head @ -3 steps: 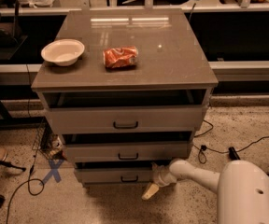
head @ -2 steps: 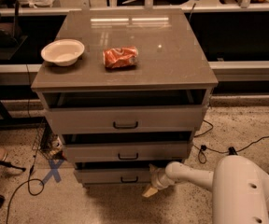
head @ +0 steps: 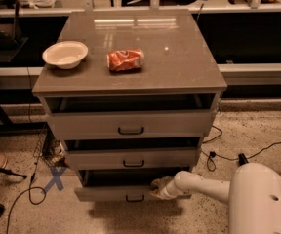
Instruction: Open bottom drawer
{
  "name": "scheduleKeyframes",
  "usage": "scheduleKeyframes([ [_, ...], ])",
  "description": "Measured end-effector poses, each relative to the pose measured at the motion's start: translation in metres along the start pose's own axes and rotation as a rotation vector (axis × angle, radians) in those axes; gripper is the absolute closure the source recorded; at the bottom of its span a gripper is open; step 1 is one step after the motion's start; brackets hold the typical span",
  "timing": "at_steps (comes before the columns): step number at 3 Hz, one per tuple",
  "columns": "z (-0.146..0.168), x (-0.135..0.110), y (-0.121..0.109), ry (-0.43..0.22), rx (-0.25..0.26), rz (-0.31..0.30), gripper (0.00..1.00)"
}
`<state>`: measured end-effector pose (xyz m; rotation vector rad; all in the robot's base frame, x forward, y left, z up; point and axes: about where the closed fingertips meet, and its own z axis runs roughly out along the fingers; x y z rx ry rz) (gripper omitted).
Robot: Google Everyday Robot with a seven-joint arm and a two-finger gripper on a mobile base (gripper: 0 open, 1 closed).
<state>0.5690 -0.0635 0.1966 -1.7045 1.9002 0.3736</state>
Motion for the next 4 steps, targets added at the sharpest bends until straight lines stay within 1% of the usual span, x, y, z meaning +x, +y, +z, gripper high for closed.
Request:
scheduleKeyframes([
  [1,-0.017,-0.007,0.006,-0.032,0.03,-0.026,0.96],
  [2,-0.021,-0.008,0.008,-0.041,0.037,-0.032,0.0],
  [3,-0.021,-0.008,0.008,-0.041,0.037,-0.032,0.0],
  [4,-0.01,0.003,0.008,-0.025,-0.004,-0.011,0.0],
])
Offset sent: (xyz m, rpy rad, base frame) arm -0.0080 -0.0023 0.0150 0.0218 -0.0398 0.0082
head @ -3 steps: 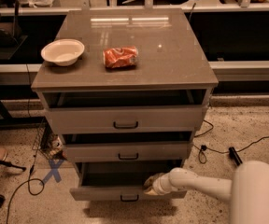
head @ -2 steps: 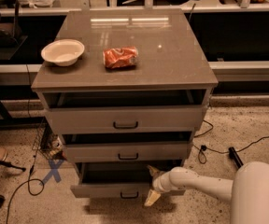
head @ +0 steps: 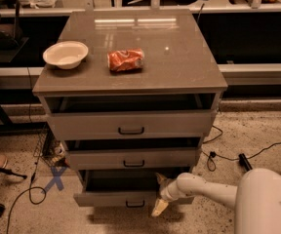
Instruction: Open bottom drawer
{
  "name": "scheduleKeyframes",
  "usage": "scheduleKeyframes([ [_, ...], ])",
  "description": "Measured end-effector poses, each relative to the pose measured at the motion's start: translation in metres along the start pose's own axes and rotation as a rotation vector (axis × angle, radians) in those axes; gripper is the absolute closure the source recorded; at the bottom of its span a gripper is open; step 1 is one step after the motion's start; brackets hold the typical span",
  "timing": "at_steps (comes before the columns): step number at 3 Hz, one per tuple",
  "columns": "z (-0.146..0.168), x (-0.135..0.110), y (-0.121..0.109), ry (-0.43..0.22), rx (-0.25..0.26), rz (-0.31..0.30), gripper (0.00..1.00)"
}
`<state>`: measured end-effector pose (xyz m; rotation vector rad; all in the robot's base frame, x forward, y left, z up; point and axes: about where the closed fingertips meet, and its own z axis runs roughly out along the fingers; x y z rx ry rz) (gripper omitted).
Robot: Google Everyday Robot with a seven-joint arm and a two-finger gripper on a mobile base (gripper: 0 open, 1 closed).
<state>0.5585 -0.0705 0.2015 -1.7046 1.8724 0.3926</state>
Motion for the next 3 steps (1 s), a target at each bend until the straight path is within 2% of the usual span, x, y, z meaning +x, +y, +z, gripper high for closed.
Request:
scheduleKeyframes([
  [1,0.003,0.027,0.001,0.038,-0.032,0.05,0.26],
  [2,-0.003,0.035,0.005,0.063,-0.033,0.07,0.49],
  [3,-0.018,0.048,0.02,0.1,-0.041,0.115,0.72],
])
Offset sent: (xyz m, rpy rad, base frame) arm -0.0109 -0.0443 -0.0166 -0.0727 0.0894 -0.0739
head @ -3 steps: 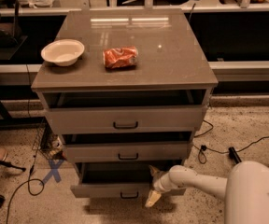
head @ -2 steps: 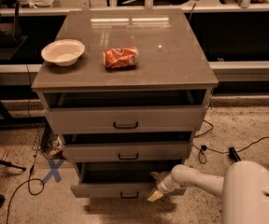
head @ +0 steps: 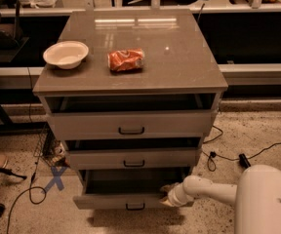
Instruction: Open bottom drawer
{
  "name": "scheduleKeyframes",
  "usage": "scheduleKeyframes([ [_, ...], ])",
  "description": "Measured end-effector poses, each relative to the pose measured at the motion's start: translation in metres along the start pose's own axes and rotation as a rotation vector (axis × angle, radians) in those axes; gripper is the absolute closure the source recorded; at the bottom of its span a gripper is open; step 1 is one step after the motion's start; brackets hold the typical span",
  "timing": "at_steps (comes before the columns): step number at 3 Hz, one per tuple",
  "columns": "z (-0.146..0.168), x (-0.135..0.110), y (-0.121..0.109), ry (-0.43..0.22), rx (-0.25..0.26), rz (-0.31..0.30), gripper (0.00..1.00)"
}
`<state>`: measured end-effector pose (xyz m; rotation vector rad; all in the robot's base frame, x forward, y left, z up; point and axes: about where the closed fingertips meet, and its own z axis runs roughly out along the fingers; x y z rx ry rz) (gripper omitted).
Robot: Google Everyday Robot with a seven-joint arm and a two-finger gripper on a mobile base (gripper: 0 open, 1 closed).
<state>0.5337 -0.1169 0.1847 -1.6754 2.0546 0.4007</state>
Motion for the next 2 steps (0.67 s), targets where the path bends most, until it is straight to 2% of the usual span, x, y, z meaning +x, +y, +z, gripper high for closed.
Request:
scheduleKeyframes([
  [1,-0.0137,0.016,0.0187,0.033,-0.012,0.052,0.95],
  [2,-0.0141,0.0158,0.0187,0.033,-0.012,0.052,1.0],
])
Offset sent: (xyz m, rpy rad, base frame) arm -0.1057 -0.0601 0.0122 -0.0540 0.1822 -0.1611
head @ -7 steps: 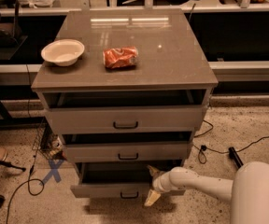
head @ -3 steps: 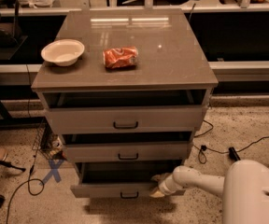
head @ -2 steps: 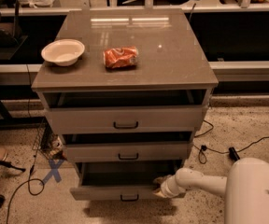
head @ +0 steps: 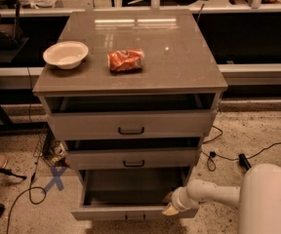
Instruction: Open bottom drawer
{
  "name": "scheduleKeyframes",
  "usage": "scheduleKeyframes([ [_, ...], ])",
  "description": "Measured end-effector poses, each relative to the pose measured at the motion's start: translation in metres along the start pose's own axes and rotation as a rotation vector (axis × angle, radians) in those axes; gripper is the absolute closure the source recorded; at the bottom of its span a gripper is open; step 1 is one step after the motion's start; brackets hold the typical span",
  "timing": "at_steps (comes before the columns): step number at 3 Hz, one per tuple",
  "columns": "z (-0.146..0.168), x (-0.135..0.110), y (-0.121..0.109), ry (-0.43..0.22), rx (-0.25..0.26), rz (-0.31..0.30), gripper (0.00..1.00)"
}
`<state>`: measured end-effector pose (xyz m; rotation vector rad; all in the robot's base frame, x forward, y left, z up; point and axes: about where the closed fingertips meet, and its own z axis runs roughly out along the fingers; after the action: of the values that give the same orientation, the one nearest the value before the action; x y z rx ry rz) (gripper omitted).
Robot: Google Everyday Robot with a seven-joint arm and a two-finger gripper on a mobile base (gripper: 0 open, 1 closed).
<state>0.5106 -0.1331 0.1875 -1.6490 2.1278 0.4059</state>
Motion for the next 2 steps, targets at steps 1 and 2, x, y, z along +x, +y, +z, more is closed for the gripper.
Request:
scheduleKeyframes([
  [1,0.0,0.0,0.0,0.0,0.0,0.0,1.0],
  [2,0.0015,-0.0003,0.0016,-0.001,-0.003,0.0,0.83],
])
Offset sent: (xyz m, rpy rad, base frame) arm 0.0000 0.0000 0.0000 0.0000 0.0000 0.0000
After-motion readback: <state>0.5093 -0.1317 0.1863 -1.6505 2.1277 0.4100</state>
